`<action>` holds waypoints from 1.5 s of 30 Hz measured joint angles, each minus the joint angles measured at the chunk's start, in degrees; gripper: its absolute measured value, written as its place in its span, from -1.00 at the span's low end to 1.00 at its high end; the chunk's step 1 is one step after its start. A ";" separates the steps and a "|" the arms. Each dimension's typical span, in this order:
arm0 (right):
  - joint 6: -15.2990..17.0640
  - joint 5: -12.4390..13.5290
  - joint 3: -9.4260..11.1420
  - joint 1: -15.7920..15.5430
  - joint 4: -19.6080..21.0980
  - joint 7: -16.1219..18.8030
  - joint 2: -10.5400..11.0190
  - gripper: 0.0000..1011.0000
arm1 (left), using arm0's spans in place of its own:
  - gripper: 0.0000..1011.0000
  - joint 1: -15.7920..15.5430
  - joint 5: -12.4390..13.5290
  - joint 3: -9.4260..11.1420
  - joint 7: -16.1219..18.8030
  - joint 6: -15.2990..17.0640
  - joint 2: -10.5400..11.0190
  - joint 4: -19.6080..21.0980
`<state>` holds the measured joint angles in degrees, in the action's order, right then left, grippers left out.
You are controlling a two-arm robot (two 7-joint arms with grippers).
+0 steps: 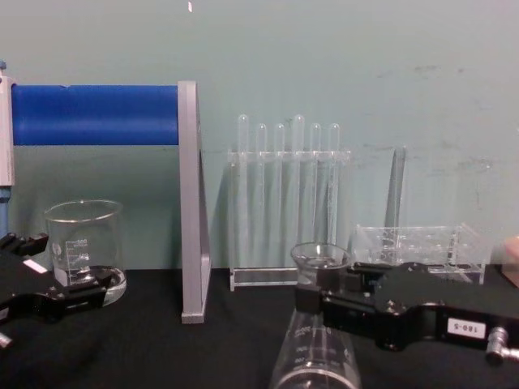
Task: Grasp the erlenmeyer flask with one hand, shake it three times, then place it back.
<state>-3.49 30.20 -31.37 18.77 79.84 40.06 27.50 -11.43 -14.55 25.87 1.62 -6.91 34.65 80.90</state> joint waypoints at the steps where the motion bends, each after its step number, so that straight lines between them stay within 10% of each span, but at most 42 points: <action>1: -0.01 0.00 -0.08 0.05 -0.09 0.06 -0.01 -0.11 | 0.98 0.00 0.00 0.00 0.00 0.00 0.00 0.00; 45: 1.81 -0.63 -1.63 0.06 -0.11 -1.06 0.00 -0.11 | 0.98 0.00 0.00 0.00 0.00 0.00 0.00 0.00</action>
<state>-1.68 29.57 -32.99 18.83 79.73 39.00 27.50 -11.43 -14.55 25.86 1.62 -6.91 34.65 80.90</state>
